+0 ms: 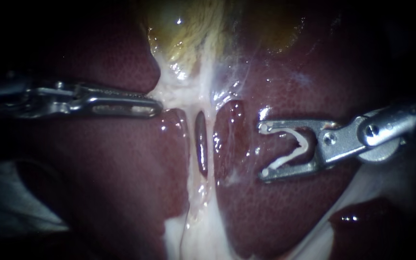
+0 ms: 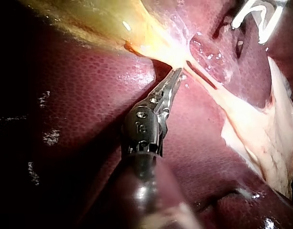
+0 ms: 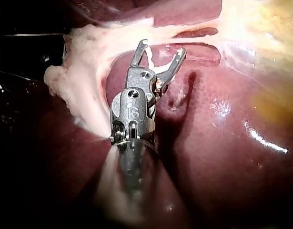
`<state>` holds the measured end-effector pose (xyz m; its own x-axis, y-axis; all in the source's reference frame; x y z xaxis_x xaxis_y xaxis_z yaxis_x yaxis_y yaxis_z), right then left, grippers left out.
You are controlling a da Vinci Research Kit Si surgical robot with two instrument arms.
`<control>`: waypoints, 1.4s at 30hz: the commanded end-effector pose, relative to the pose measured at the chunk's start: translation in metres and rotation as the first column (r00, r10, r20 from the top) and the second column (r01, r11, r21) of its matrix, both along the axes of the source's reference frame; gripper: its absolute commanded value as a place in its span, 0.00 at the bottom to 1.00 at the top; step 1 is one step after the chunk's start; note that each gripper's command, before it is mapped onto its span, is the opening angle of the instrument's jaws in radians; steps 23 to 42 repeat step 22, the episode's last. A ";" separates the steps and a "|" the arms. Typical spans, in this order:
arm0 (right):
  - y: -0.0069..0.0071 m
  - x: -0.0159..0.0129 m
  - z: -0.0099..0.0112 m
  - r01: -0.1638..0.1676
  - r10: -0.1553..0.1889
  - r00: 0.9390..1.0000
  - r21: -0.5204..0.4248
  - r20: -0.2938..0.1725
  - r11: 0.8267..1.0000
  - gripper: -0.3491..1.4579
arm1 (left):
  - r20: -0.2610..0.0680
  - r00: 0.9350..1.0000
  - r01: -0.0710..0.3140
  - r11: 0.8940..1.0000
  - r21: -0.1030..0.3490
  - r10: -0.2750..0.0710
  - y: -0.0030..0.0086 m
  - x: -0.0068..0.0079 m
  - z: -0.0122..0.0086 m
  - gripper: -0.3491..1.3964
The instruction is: Grabbing gallbladder
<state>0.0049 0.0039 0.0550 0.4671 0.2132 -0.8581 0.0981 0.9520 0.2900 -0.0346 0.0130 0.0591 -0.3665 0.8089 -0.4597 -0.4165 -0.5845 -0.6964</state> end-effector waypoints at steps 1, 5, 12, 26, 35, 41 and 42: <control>0.0000 0.0000 0.0001 -0.001 0.001 1.000 0.000 0.000 1.000 0.46 | 0.001 1.000 0.009 1.000 -0.002 -0.009 0.0006 0.0005 -0.0005 0.00; 0.0000 0.0000 0.0001 -0.001 0.001 1.000 0.000 0.000 1.000 0.46 | 0.007 0.999 0.039 0.999 -0.006 -0.039 0.0025 0.0022 -0.0021 0.00; 0.0000 0.0000 0.0001 -0.001 0.001 1.000 0.000 0.001 1.000 0.46 | 0.008 0.998 0.056 0.998 -0.007 -0.056 0.0033 0.0034 -0.0029 0.00; 0.0000 0.0000 0.0001 -0.001 0.001 1.000 0.000 0.001 1.000 0.46 | 0.007 0.998 0.058 0.998 -0.009 -0.058 0.0031 0.0032 -0.0027 0.00; 0.0000 0.0000 0.0001 -0.001 0.001 1.000 0.000 0.001 1.000 0.46 | 0.007 0.998 0.058 0.998 -0.009 -0.058 0.0031 0.0032 -0.0027 0.00; 0.0000 0.0000 0.0001 -0.001 0.001 1.000 0.000 0.001 1.000 0.46 | 0.007 0.998 0.058 0.998 -0.009 -0.058 0.0031 0.0032 -0.0027 0.00; 0.0000 0.0000 0.0001 -0.001 0.001 1.000 0.000 0.001 1.000 0.46 | 0.007 0.998 0.058 0.998 -0.009 -0.058 0.0031 0.0032 -0.0027 0.00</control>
